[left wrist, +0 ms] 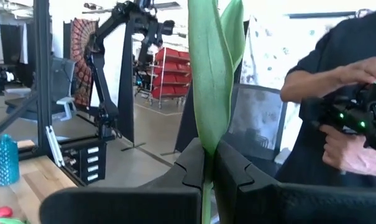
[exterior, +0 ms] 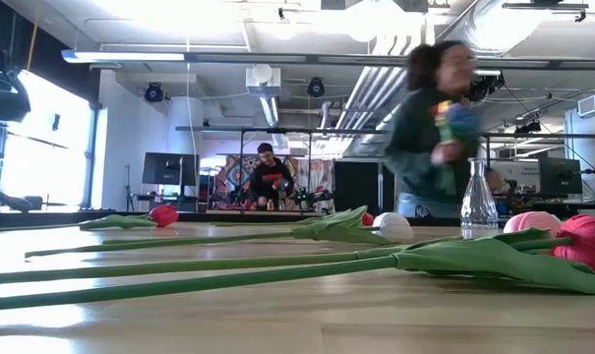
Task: Sort flowers into vase by color
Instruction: Put the top right white flower into the bottom transparent vase
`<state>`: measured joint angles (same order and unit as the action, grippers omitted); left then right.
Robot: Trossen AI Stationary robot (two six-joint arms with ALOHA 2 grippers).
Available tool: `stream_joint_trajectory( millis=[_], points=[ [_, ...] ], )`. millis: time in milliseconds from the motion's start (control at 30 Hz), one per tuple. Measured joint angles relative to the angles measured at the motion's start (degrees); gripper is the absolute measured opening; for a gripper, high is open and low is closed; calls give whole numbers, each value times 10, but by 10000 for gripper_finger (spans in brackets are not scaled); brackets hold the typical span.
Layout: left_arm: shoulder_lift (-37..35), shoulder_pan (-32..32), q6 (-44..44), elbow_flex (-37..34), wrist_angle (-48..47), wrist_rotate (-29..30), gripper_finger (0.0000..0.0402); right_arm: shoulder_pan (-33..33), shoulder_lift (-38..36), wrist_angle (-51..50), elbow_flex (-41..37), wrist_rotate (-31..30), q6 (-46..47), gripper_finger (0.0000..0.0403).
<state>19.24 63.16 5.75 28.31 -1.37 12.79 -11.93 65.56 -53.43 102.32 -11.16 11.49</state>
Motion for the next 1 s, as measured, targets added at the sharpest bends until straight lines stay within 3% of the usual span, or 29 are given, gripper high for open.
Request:
stream_joint_trajectory(
  millis=[333,867,1000],
  points=[
    [-22,32,11,-74,50,28,0,0,0,0,0,0,0,0],
    [-42,66,-5,-188,136,17,1,0,0,0,0,0,0,0],
    [-42,69,-5,-208,164,17,18,0,0,0,0,0,0,0]
  ],
)
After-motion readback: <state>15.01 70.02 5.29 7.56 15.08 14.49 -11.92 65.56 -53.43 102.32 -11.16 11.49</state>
